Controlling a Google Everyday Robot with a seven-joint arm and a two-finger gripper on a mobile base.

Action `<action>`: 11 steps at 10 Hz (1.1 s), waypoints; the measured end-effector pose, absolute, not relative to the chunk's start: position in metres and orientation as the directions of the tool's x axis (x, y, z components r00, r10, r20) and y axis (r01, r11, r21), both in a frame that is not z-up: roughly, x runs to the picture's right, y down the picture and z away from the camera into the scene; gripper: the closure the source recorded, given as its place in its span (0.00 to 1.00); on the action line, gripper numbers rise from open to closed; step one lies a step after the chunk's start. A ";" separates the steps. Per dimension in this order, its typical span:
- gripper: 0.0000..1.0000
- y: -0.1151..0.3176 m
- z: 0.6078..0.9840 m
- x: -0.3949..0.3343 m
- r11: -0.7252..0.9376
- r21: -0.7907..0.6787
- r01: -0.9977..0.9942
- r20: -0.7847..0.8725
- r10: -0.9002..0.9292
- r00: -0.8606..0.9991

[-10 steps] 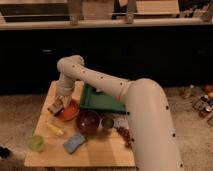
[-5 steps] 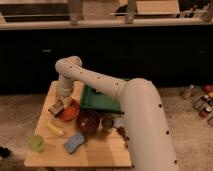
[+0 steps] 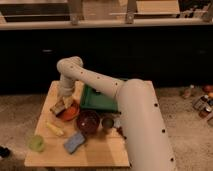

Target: Place eraser in red bowl

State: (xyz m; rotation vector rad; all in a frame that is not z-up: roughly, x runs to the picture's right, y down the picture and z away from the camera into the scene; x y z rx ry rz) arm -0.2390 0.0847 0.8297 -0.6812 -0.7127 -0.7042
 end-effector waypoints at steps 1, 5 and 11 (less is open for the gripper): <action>0.67 0.084 0.831 -0.237 0.579 -0.313 0.753 0.759 -0.324 0.564; 0.27 0.081 0.833 -0.232 0.595 -0.335 0.731 0.747 -0.305 0.591; 0.20 0.073 0.833 -0.221 0.624 -0.350 0.699 0.740 -0.274 0.614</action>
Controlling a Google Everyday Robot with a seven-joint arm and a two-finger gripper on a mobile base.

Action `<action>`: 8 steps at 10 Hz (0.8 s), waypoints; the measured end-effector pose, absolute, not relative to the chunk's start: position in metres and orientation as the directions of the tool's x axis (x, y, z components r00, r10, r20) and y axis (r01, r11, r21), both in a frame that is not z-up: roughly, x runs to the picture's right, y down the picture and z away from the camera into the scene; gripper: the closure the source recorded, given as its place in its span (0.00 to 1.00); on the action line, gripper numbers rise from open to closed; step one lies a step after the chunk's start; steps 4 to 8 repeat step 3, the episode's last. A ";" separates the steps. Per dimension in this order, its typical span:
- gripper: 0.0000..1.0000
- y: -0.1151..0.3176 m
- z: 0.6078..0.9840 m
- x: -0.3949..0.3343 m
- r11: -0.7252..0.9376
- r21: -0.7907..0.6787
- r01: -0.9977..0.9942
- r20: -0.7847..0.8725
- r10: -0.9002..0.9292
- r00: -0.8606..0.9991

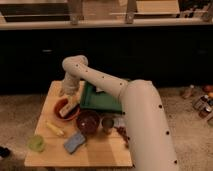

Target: Place eraser in red bowl

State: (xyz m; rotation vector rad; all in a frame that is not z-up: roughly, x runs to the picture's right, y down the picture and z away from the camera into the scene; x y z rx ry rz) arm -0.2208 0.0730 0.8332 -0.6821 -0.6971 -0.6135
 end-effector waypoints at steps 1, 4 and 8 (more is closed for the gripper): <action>0.20 0.072 0.833 -0.219 0.626 -0.351 0.697 0.740 -0.271 0.616; 0.20 0.072 0.833 -0.215 0.627 -0.351 0.696 0.741 -0.269 0.616; 0.20 0.072 0.833 -0.215 0.627 -0.351 0.696 0.741 -0.269 0.616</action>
